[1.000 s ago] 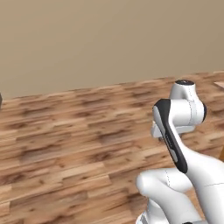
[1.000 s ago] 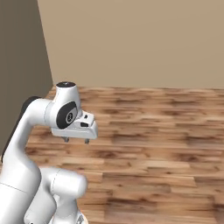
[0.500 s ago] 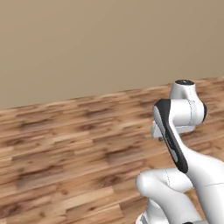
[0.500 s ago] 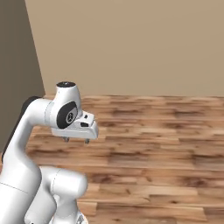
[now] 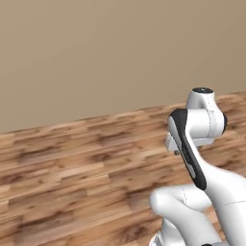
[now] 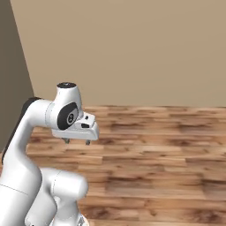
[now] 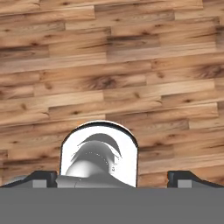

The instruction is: Four empty soda cans are scattered around the kitchen. Gather all the cans and cluster them next to the stove for recycling.

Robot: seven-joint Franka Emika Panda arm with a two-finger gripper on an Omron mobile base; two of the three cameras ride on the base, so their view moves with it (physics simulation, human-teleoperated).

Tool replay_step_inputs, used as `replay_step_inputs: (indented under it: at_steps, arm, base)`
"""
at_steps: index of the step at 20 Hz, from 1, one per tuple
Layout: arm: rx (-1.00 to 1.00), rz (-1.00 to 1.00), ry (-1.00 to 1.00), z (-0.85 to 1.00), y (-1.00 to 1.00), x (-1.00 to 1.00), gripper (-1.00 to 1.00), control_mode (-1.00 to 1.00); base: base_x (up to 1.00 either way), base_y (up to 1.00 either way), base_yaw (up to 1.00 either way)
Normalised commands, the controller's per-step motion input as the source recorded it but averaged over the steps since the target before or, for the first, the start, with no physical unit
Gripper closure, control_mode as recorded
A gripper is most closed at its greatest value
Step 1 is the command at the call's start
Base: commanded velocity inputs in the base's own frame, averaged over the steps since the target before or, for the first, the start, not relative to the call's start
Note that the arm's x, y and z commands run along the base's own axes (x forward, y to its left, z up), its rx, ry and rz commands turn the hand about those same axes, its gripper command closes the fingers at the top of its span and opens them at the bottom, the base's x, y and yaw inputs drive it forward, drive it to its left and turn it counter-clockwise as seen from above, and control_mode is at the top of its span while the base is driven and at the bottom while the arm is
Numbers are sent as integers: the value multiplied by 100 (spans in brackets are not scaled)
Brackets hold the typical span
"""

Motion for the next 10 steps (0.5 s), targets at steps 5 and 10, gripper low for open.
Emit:
replay_step_inputs:
  at_steps: [5, 10]
  arm:
    - [0, 0, 0, 0, 0, 0, -100, 100]
    - [0, 0, 0, 0, 0, 0, -100, 100]
  base:
    - [100, 0, -5]
    - [100, 9, -11]
